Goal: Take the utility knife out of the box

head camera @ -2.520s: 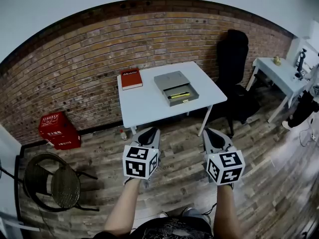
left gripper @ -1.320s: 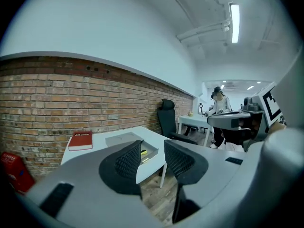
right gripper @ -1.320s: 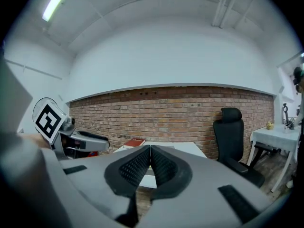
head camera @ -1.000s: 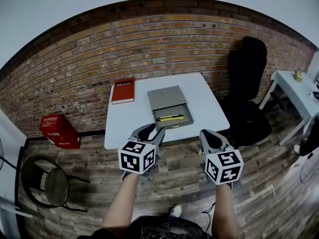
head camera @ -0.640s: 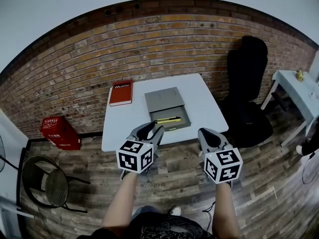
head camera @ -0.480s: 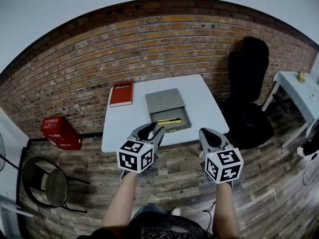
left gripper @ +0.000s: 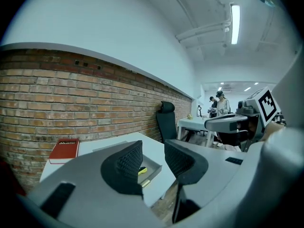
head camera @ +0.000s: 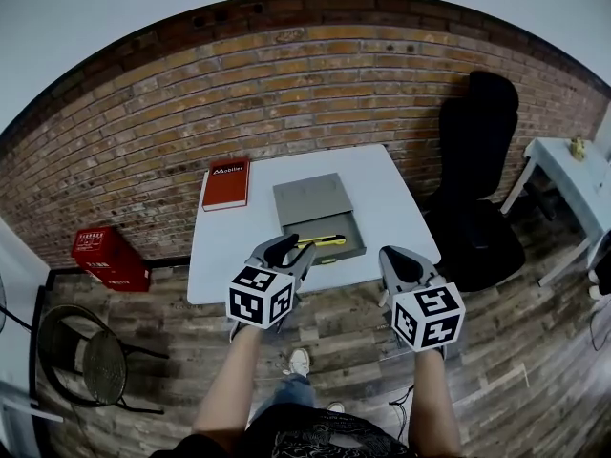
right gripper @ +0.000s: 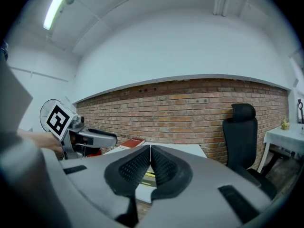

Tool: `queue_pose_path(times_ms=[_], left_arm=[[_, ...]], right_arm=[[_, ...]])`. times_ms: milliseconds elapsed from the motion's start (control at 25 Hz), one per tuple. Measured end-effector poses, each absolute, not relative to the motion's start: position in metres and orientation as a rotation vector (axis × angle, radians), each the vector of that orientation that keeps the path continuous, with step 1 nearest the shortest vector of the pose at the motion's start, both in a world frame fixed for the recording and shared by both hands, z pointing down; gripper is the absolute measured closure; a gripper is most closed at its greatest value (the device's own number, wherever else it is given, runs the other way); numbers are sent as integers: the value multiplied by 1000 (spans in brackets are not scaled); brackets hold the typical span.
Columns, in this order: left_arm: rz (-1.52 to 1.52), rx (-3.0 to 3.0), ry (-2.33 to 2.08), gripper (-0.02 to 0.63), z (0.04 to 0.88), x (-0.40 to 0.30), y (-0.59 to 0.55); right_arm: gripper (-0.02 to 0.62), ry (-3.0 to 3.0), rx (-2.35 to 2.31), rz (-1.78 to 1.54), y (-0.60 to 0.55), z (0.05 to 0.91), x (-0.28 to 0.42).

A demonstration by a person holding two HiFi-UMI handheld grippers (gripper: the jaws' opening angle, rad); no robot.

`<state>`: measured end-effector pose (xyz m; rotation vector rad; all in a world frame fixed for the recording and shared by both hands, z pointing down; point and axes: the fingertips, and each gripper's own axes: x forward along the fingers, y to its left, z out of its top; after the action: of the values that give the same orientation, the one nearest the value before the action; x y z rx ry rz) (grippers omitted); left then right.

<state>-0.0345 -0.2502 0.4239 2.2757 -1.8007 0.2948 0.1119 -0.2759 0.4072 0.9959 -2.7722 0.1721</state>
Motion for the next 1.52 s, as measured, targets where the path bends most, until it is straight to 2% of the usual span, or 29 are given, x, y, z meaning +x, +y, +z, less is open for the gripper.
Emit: queue_pose_path(times_ms=[720, 1520], left_arm=[[461, 2387, -1592, 420, 468, -94, -379], [814, 2511, -1119, 417, 547, -77, -417]], right_arm=[[575, -2689, 1114, 196, -393, 421, 43], [575, -2594, 1238, 249, -434, 441, 23]])
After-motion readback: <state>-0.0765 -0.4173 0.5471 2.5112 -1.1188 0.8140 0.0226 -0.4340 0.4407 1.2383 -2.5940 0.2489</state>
